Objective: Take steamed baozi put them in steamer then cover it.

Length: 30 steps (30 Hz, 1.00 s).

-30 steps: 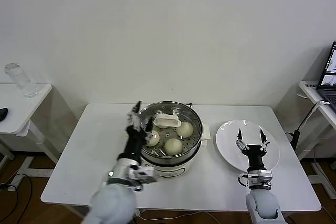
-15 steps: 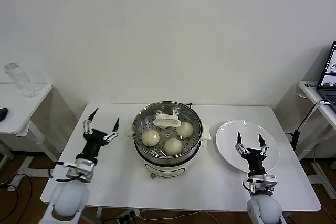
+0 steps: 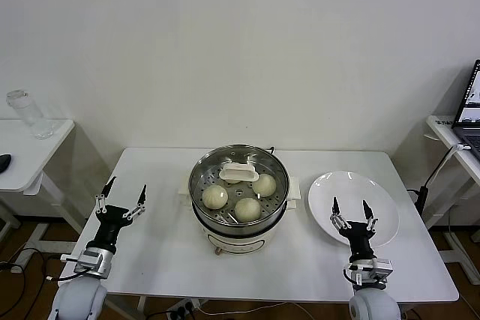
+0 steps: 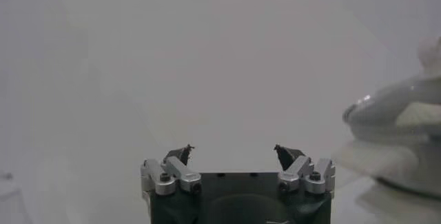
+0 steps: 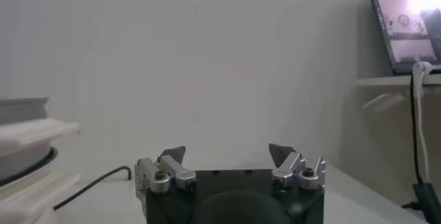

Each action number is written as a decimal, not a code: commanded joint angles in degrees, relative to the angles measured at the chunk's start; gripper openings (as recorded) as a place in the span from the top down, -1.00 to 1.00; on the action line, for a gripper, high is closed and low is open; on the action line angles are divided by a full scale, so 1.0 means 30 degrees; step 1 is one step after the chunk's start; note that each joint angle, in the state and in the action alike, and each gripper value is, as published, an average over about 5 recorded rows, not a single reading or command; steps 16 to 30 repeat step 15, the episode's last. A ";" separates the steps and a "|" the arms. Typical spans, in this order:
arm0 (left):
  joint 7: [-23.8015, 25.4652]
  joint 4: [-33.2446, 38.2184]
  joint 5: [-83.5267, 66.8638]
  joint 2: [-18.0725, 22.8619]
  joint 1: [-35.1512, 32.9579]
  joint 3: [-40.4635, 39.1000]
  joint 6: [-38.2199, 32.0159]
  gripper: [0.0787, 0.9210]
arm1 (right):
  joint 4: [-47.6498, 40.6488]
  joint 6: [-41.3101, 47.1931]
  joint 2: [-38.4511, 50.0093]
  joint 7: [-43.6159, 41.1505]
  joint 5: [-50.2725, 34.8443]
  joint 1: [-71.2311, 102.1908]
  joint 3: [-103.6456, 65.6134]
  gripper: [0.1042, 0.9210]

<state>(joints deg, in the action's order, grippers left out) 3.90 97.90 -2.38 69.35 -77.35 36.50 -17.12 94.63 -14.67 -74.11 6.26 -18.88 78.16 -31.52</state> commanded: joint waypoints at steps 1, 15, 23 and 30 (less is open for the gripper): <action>0.0593 -0.1054 -0.1326 -0.0178 -0.0422 0.0688 -0.1399 -0.77 | 0.0441 0.0244 0.0021 0.0091 0.0017 0.0447 0.0101 -0.76; 0.0616 -0.1046 -0.1107 -0.0184 -0.0374 0.0498 -0.1379 -0.77 | 0.0709 0.0004 -0.0070 0.0421 0.0530 0.0808 0.0126 -0.76; 0.0616 -0.1046 -0.1107 -0.0184 -0.0374 0.0498 -0.1379 -0.77 | 0.0709 0.0004 -0.0070 0.0421 0.0530 0.0808 0.0126 -0.76; 0.0616 -0.1046 -0.1107 -0.0184 -0.0374 0.0498 -0.1379 -0.77 | 0.0709 0.0004 -0.0070 0.0421 0.0530 0.0808 0.0126 -0.76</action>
